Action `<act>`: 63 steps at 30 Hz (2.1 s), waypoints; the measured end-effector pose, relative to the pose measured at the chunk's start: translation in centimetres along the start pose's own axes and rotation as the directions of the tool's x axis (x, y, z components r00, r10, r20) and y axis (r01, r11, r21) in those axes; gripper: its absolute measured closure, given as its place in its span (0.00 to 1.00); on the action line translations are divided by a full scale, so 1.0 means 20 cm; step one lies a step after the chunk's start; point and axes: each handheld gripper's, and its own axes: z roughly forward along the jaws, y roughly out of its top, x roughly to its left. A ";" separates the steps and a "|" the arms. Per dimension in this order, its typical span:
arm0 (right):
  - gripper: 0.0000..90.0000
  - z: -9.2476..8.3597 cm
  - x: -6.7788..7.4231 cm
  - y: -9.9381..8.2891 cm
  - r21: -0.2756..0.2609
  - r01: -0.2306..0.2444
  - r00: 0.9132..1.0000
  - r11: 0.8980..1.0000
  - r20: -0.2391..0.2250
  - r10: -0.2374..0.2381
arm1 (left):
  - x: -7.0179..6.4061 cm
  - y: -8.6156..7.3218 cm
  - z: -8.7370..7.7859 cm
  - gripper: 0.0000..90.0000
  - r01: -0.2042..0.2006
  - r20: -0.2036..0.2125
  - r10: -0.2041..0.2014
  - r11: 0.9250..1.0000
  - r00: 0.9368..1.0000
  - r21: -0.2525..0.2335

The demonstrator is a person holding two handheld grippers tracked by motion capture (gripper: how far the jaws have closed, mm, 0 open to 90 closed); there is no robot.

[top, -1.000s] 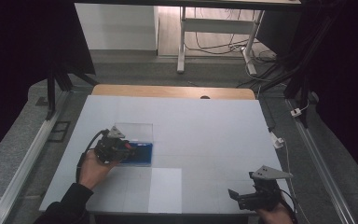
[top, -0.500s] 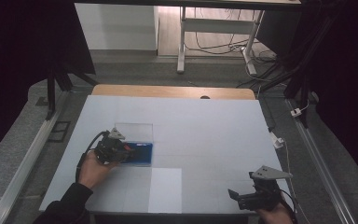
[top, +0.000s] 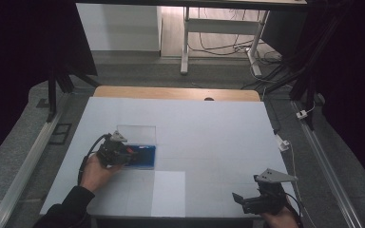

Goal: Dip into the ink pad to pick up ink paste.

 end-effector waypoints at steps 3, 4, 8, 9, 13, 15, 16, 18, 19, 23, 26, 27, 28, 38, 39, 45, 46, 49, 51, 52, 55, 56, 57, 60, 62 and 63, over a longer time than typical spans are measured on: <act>0.00 0.00 0.00 0.00 0.002 0.001 1.000 1.000 0.000 -0.001 | -0.03 0.00 0.00 0.65 -0.028 -0.036 0.028 1.000 0.999 0.006; 0.00 0.00 0.00 0.00 0.004 0.002 1.000 1.000 0.001 -0.002 | -0.04 0.00 0.00 0.65 -0.037 -0.049 0.037 0.999 0.998 0.007; 0.00 0.00 0.00 0.00 0.005 0.002 1.000 1.000 0.001 -0.002 | -0.06 0.01 0.00 0.65 -0.055 -0.074 0.056 0.998 0.996 0.013; 0.00 0.00 0.00 0.00 0.004 0.001 1.000 1.000 0.001 -0.001 | -0.06 0.01 0.00 0.65 -0.048 -0.066 0.049 0.999 0.997 0.012; 0.00 0.00 0.00 0.00 0.004 0.003 1.000 1.000 0.001 -0.003 | -0.01 -0.01 0.00 0.65 -0.005 -0.015 0.005 1.000 1.000 -0.001; 0.00 0.00 0.00 0.00 0.001 0.001 1.000 1.000 0.000 -0.001 | 0.01 -0.01 0.00 0.65 0.016 0.007 -0.016 1.000 1.000 -0.007; 0.00 0.00 0.00 0.00 -0.001 -0.002 1.000 1.000 -0.001 0.002 | 0.01 -0.01 0.00 0.65 0.029 0.017 -0.028 1.000 0.999 -0.011; 0.00 0.00 0.00 0.00 -0.005 -0.009 1.000 1.000 -0.001 0.009 | 0.03 -0.02 0.00 0.65 0.041 0.032 -0.040 0.999 0.999 -0.014; 0.00 0.00 0.00 0.00 -0.006 -0.009 1.000 1.000 -0.001 0.009 | 0.03 -0.02 0.00 0.65 0.044 0.033 -0.044 0.999 0.998 -0.013; 0.00 0.00 0.00 0.00 -0.002 -0.004 1.000 1.000 -0.001 0.004 | 0.01 -0.01 0.00 0.65 0.019 0.006 -0.019 1.000 1.000 -0.005; 0.00 0.00 0.00 0.00 -0.002 -0.004 1.000 1.000 -0.001 0.004 | 0.00 0.00 0.00 0.65 0.006 -0.006 -0.006 1.000 1.000 0.007; 0.00 0.00 0.00 0.00 -0.003 -0.005 1.000 1.000 -0.001 0.005 | -0.01 0.00 0.00 0.65 0.006 -0.008 -0.006 1.000 1.000 0.011; 0.00 0.00 0.00 0.00 -0.004 -0.006 1.000 1.000 -0.001 0.006 | -0.01 0.01 0.00 0.65 0.007 -0.008 -0.007 1.000 1.000 0.015; 0.00 0.00 0.00 0.00 -0.007 -0.008 1.000 1.000 -0.001 0.008 | 0.02 0.01 -0.02 0.65 0.037 0.023 -0.037 0.999 0.999 0.005; 0.00 0.00 0.00 0.00 -0.007 -0.008 1.000 1.000 -0.001 0.008 | 0.02 0.01 -0.03 0.65 0.036 0.019 -0.036 0.999 0.999 -0.001; 0.00 0.00 0.00 0.00 -0.009 -0.008 1.000 1.000 -0.001 0.008 | 0.02 0.01 -0.07 0.65 0.032 0.014 -0.032 0.999 0.999 -0.043; 0.00 0.00 0.00 0.00 -0.011 -0.009 1.000 1.000 -0.003 0.009 | 0.01 0.01 -0.07 0.65 0.032 0.015 -0.031 0.999 0.999 -0.042; 0.00 0.00 0.00 0.00 -0.011 -0.009 1.000 1.000 -0.003 0.009 | 0.01 0.01 -0.07 0.65 0.022 0.014 -0.022 0.999 1.000 -0.043; 0.00 0.00 0.00 0.00 -0.011 -0.009 1.000 1.000 -0.002 0.009 | 0.01 0.01 -0.08 0.65 0.021 0.018 -0.021 0.999 1.000 -0.048; 0.00 0.00 0.00 0.00 -0.011 -0.008 1.000 1.000 -0.002 0.008 | 0.01 0.01 -0.08 0.65 0.020 0.019 -0.019 0.998 1.000 -0.052; 0.00 0.00 0.00 0.00 -0.011 -0.009 1.000 1.000 -0.003 0.009 | 0.00 0.02 -0.09 0.65 0.020 0.024 -0.018 0.998 1.000 -0.063; 0.00 0.00 0.00 0.00 -0.011 -0.009 1.000 1.000 -0.003 0.009 | 0.00 0.02 -0.10 0.65 0.018 0.027 -0.017 0.998 1.000 -0.065; 0.00 0.00 0.00 0.00 -0.011 -0.008 1.000 1.000 -0.003 0.008 | -0.01 0.02 -0.10 0.65 0.014 0.029 -0.012 0.998 1.000 -0.068; 0.00 0.00 0.00 0.00 -0.009 -0.008 1.000 1.000 -0.001 0.008 | -0.02 0.02 -0.11 0.65 0.004 0.033 -0.002 0.997 0.999 -0.075; 0.00 0.00 0.00 0.00 -0.009 -0.005 1.000 1.000 -0.002 0.005 | -0.03 0.03 -0.12 0.65 -0.003 0.037 0.006 0.997 0.999 -0.082; 0.00 0.00 0.00 0.00 -0.010 -0.007 1.000 1.000 -0.002 0.007 | -0.04 0.03 -0.12 0.65 -0.005 0.037 0.008 0.996 0.999 -0.084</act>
